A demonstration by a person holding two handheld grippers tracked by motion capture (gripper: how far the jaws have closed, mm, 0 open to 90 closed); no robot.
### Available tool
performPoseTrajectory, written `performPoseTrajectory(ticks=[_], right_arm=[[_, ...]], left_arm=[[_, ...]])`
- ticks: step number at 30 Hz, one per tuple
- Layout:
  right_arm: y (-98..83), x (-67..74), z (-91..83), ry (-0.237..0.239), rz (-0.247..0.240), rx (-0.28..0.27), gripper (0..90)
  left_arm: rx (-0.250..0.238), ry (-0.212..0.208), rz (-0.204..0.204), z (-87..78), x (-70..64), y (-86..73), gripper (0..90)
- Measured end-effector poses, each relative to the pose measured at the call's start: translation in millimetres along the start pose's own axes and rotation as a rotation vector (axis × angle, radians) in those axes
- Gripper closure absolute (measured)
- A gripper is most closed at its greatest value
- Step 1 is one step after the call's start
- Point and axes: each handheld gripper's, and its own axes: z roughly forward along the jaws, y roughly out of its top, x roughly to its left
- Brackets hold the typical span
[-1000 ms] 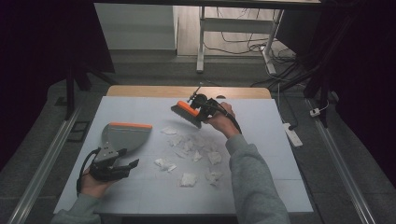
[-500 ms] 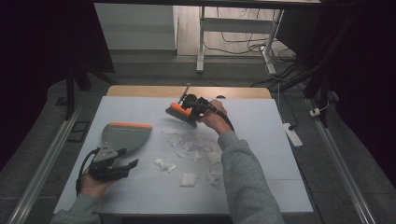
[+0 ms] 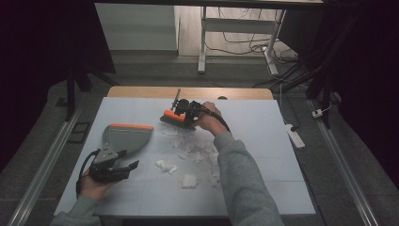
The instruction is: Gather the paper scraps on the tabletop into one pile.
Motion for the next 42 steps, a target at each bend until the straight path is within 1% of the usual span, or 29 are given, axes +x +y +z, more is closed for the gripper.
performPoseTrajectory(ticks=[2, 3, 5, 6, 7, 8, 10, 11, 12, 13, 15, 16, 18, 19, 21, 23, 24, 25, 26, 27, 28, 30, 31, 33, 35, 37, 39, 40, 42], right_arm=[[0.0, 4.3, -0.6, -0.002, -0.029, 0.013, 70.1], [-0.5, 7.4, -0.7, -0.002, -0.035, 0.015, 70.2], [-1.5, 11.5, -3.0, -0.001, -0.077, 0.039, 70.3], [-2.5, 15.0, -3.7, 0.005, -0.079, 0.04, 70.3], [-2.8, 18.4, -6.6, 0.009, -0.091, 0.064, 70.3], [-3.6, 21.6, -8.2, 0.017, -0.112, 0.064, 70.3], [-5.4, 30.1, -12.1, 0.03, -0.146, 0.081, 70.3], [-7.8, 34.4, -12.1, 0.035, -0.153, 0.064, 70.3], [-8.4, 36.4, -15.5, 0.033, -0.165, 0.087, 70.3], [-10.5, 38.4, -17.0, 0.034, -0.158, 0.08, 70.3], [-15.4, 38.6, -21.4, 0.071, -0.155, 0.059, 70.2], [-17.7, 37.8, -24.4, 0.064, -0.143, 0.045, 70.2], [-23.0, 34.0, -31.4, 0.064, -0.105, 0.008, 70.1], [-25.3, 30.3, -35.0, 0.048, -0.087, -0.024, 70.1], [-29.9, 22.5, -44.5, 0.045, -0.004, -0.079, 70.1], [-33.5, 16.5, -52.7, 0.079, 0.095, -0.145, 70.1], [-34.5, 15.2, -55.5, 0.085, 0.132, -0.171, 70.1], [-34.6, 14.1, -57.0, 0.087, 0.147, -0.192, 70.1], [-33.4, 15.4, -58.0, 0.095, 0.186, -0.205, 70.1], [-32.0, 16.3, -58.0, 0.097, 0.204, -0.215, 70.1], [-29.7, 18.4, -57.1, 0.108, 0.231, -0.222, 70.1], [-23.6, 22.7, -52.8, 0.145, 0.264, -0.239, 70.1], [-19.6, 26.0, -49.5, 0.164, 0.288, -0.252, 70.0], [-12.5, 29.9, -42.0, 0.212, 0.323, -0.277, 70.1], [-5.4, 33.0, -33.8, 0.25, 0.341, -0.291, 70.1], [1.2, 35.7, -24.9, 0.271, 0.36, -0.298, 70.1], [6.4, 37.0, -15.3, 0.289, 0.39, -0.301, 70.1], [8.6, 37.7, -10.6, 0.297, 0.41, -0.298, 70.0], [9.4, 37.2, -1.3, 0.304, 0.434, -0.287, 70.1]], left_arm=[[0.001, 0.0, 0.003, 0.0, -0.3, -0.1, 35.5], [0.002, 0.001, 0.003, 0.1, -0.4, -0.1, 35.6], [0.004, 0.002, 0.005, 0.2, -0.8, -0.1, 35.6], [0.005, 0.002, 0.005, 0.4, -1.0, -0.1, 35.5], [0.006, 0.001, 0.006, 0.5, -1.2, -0.1, 35.5], [0.006, 0.001, 0.005, 0.6, -1.3, -0.1, 35.5], [0.006, 0.001, 0.004, 0.6, -1.3, -0.1, 35.5], [0.005, 0.001, 0.003, 0.5, -1.3, -0.1, 35.5], [0.005, 0.001, 0.003, 0.6, -1.4, -0.2, 35.6], [0.006, 0.001, 0.004, 0.6, -1.5, -0.1, 35.6], [0.005, 0.001, 0.006, 0.5, -2.1, 0.0, 35.6], [0.005, 0.002, 0.008, 0.3, -2.3, 0.1, 35.6], [0.004, 0.003, 0.007, 0.4, -2.1, 0.2, 35.7], [0.005, 0.003, 0.007, 0.5, -2.0, 0.3, 35.7], [0.006, 0.004, 0.007, 0.7, -2.1, 0.3, 35.7], [0.008, 0.005, 0.008, 1.0, -2.4, 0.4, 35.7], [0.009, 0.006, 0.009, 1.2, -2.5, 0.4, 35.7], [0.011, 0.006, 0.012, 1.4, -2.6, 0.5, 35.6], [0.012, 0.005, 0.012, 1.6, -2.8, 0.5, 35.7], [0.012, 0.006, 0.013, 1.8, -3.0, 0.5, 35.7], [0.013, 0.006, 0.014, 1.8, -3.1, 0.5, 35.7], [0.014, 0.007, 0.014, 1.9, -3.4, 0.4, 35.6], [0.014, 0.007, 0.014, 2.0, -3.4, 0.4, 35.7], [0.015, 0.007, 0.014, 2.2, -3.4, 0.1, 35.7], [0.017, 0.006, 0.014, 2.3, -3.3, -0.1, 35.7], [0.018, 0.007, 0.015, 2.6, -3.0, -0.3, 35.7], [0.019, 0.007, 0.015, 2.9, -2.9, -0.6, 35.7], [0.02, 0.008, 0.015, 2.9, -2.7, -0.7, 35.7], [0.02, 0.007, 0.014, 2.9, -2.6, -0.9, 35.8]])
